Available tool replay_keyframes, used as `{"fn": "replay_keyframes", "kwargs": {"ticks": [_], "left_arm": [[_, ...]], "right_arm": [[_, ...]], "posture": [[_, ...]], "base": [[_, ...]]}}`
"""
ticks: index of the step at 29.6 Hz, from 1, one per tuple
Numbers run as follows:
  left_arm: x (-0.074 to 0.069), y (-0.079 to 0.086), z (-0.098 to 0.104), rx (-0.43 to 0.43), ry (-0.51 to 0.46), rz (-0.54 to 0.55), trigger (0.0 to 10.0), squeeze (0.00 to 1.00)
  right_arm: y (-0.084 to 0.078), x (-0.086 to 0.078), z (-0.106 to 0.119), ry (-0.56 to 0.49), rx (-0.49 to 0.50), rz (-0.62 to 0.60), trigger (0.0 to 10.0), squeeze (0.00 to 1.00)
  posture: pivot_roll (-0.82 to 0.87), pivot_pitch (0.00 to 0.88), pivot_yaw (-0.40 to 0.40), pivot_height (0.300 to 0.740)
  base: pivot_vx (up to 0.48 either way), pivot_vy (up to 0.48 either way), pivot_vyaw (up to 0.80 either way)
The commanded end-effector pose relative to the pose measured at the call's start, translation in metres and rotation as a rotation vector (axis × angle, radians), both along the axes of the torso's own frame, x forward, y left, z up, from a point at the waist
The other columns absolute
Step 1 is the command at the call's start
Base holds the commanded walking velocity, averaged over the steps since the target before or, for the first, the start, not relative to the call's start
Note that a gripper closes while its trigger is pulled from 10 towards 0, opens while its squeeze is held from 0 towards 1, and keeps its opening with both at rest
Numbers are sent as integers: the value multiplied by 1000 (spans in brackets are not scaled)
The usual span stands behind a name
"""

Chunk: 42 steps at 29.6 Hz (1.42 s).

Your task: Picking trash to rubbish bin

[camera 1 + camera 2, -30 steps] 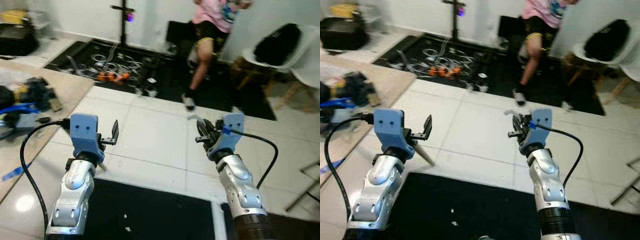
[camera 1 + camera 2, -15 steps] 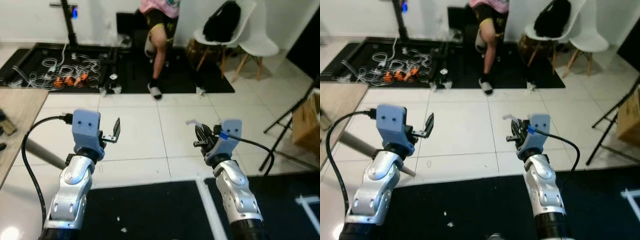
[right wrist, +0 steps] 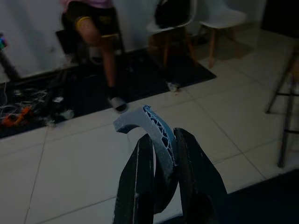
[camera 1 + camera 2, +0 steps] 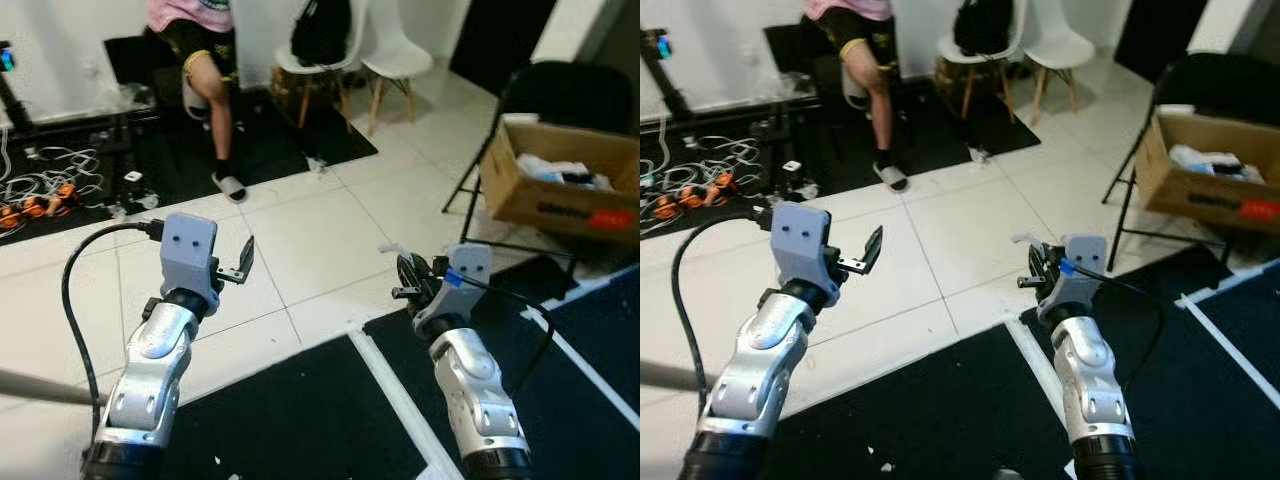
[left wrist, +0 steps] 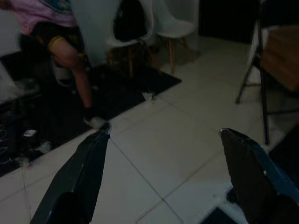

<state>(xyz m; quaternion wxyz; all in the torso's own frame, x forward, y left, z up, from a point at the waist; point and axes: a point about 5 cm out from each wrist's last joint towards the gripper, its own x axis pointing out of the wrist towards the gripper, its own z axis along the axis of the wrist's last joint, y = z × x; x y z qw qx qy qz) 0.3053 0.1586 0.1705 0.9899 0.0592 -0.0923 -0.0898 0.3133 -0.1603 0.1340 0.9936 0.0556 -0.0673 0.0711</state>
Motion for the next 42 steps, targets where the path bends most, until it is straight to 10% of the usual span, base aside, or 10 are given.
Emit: {"fn": "replay_keyframes", "kwargs": {"ticks": [1, 42], "left_arm": [[-1, 2, -2, 5, 10, 5, 10000, 0], [-24, 17, -39, -122, 120, 194, 10000, 0]], "right_arm": [[-3, 1, 1, -1, -5, -11, 10000, 0], [-18, 3, -20, 104, -24, 9, 10000, 0]], "posture": [[43, 130, 34, 740], [32, 117, -39, 740]], "base": [[0, 0, -800], [0, 0, -772]]}}
